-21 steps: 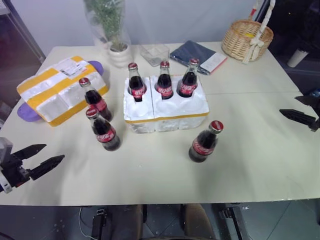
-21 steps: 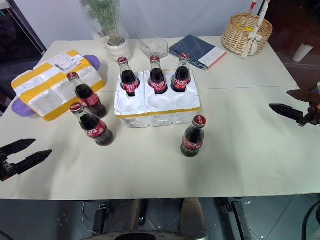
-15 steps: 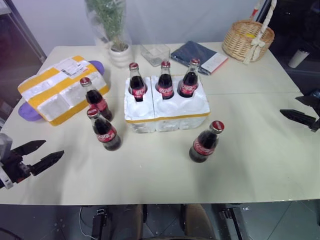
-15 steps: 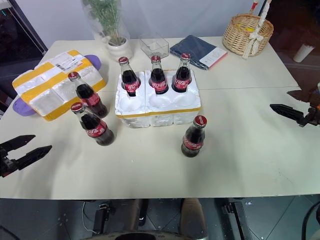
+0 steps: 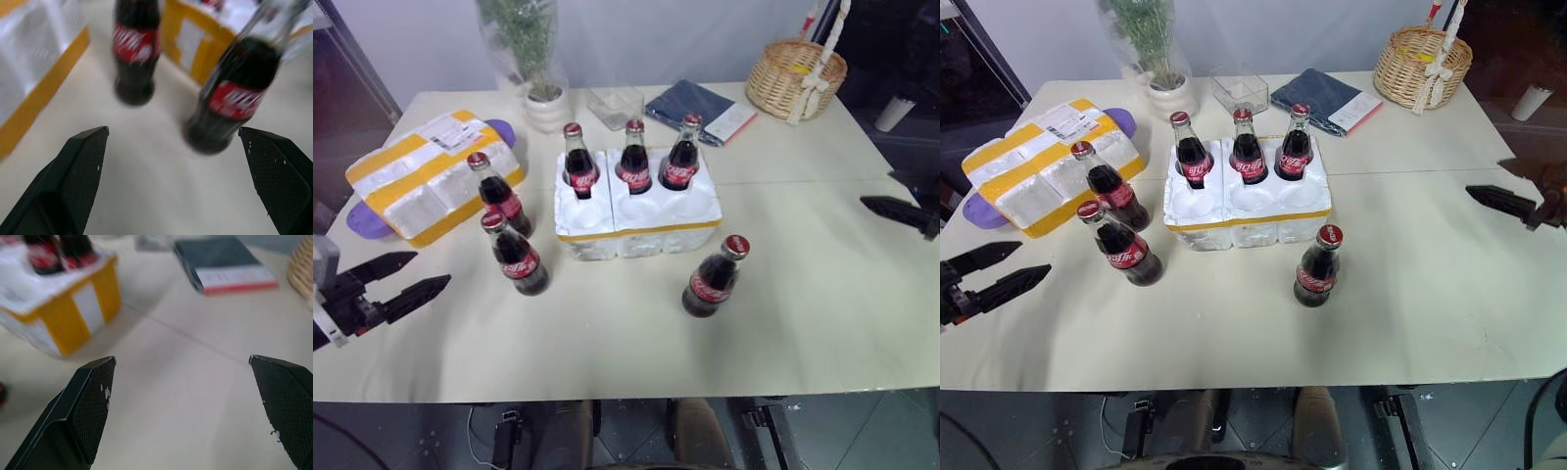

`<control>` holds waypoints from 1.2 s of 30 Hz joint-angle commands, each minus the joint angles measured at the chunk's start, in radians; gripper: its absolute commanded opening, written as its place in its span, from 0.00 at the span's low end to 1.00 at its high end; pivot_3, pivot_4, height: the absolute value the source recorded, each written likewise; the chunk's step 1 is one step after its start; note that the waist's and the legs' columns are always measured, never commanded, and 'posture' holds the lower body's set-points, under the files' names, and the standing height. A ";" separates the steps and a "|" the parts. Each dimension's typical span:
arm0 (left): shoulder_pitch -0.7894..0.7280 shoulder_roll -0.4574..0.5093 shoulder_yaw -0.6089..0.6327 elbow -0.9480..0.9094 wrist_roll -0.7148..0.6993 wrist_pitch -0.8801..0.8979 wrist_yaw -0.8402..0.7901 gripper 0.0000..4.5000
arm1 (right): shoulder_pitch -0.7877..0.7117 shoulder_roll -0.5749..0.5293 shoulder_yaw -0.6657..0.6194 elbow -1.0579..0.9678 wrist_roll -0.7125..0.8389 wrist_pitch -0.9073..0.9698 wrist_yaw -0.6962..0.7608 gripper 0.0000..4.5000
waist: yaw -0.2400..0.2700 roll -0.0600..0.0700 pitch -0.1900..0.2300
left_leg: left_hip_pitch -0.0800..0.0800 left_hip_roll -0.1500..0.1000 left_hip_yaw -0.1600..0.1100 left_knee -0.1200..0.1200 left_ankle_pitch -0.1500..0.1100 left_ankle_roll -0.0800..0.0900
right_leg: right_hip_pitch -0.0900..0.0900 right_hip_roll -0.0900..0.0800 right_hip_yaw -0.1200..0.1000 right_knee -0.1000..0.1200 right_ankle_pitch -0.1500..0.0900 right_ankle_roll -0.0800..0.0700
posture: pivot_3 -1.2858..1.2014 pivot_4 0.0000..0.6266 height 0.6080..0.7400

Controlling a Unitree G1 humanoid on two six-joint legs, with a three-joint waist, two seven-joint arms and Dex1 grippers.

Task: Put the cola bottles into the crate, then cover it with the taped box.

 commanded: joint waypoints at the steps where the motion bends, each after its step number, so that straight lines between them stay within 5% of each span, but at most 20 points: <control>1: -0.026 0.036 -0.060 -0.034 0.002 -0.024 -0.046 0.99 | -0.111 -0.048 0.037 -0.074 0.040 0.104 0.132 1.00 | -0.001 0.002 0.001 | 0.000 0.000 0.000 0.000 0.000 0.000 | 0.000 0.000 0.000 0.000 0.000 0.000 | 0.52 0.24 0.98; 10: -0.170 0.026 -0.322 0.010 0.120 -0.127 -0.057 0.99 | -0.116 -0.106 0.198 -0.382 0.251 0.286 0.193 1.00 | 0.005 0.004 0.002 | 0.000 0.000 0.000 -0.002 0.000 0.000 | -0.002 0.000 0.000 0.001 0.002 0.004 | 0.52 0.24 0.98; 21: -0.300 -0.082 -0.492 0.124 0.245 -0.239 0.005 0.99 | -0.023 -0.076 0.079 -0.565 0.318 0.434 0.155 1.00 | 0.007 0.004 0.002 | 0.000 0.000 -0.001 -0.001 0.000 0.000 | -0.002 0.000 0.000 0.003 0.002 0.004 | 0.52 0.24 0.98; 29: -0.353 -0.143 -0.516 0.143 0.204 -0.216 0.004 0.99 | 0.040 -0.067 0.026 -0.665 0.362 0.491 0.120 1.00 | 0.007 0.004 0.002 | -0.001 0.000 -0.001 0.003 0.000 0.000 | -0.002 0.000 0.000 0.005 0.002 0.005 | 0.52 0.24 0.98; 34: -0.377 -0.098 -0.486 0.125 0.142 -0.157 -0.036 0.62 | 0.062 -0.062 0.011 -0.701 0.378 0.499 0.099 1.00 | 0.007 0.004 0.002 | -0.001 0.000 -0.001 0.004 0.000 0.000 | -0.002 0.000 0.000 0.007 0.002 0.005 | 0.52 0.24 0.98; 36: -0.386 -0.052 -0.468 0.096 0.086 -0.098 -0.078 0.62 | 0.073 -0.061 0.005 -0.718 0.383 0.498 0.095 1.00 | 0.006 0.003 0.003 | -0.001 0.000 -0.001 0.004 0.000 0.000 | -0.002 0.000 0.000 0.007 0.002 0.005 | 0.52 0.24 0.98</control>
